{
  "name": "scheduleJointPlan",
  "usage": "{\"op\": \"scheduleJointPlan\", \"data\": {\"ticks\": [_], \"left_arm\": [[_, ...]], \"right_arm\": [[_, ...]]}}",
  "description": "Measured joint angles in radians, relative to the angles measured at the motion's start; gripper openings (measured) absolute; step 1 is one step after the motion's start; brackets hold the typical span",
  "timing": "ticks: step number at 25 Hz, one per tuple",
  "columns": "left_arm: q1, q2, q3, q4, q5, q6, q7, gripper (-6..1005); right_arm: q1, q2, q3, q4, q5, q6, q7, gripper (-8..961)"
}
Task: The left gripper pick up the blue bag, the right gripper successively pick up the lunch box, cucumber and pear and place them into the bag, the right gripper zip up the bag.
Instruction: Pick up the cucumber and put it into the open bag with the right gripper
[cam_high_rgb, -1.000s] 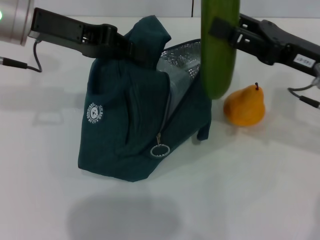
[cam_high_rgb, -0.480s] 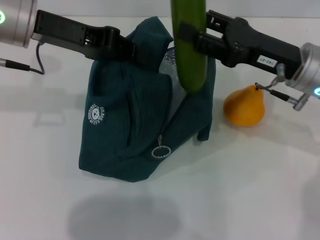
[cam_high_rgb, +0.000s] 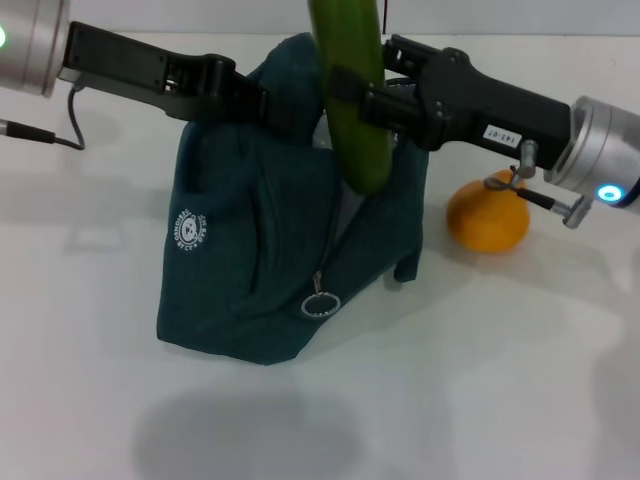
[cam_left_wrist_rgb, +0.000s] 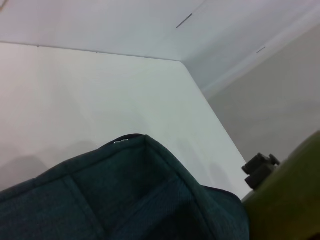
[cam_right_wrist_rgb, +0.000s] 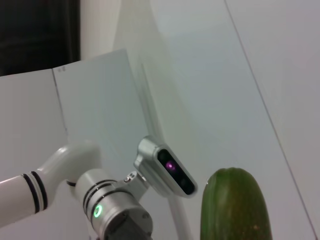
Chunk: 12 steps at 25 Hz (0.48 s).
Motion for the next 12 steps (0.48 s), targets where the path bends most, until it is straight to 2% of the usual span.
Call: {"op": "scheduleJointPlan", "data": {"ticks": [12], "left_arm": [[-0.001, 0.0, 0.0, 0.0, 0.0, 0.0, 0.002, 43]], "right_arm": [[-0.015, 0.0, 0.008, 0.019, -0.039, 0.028, -0.028, 680]]}}
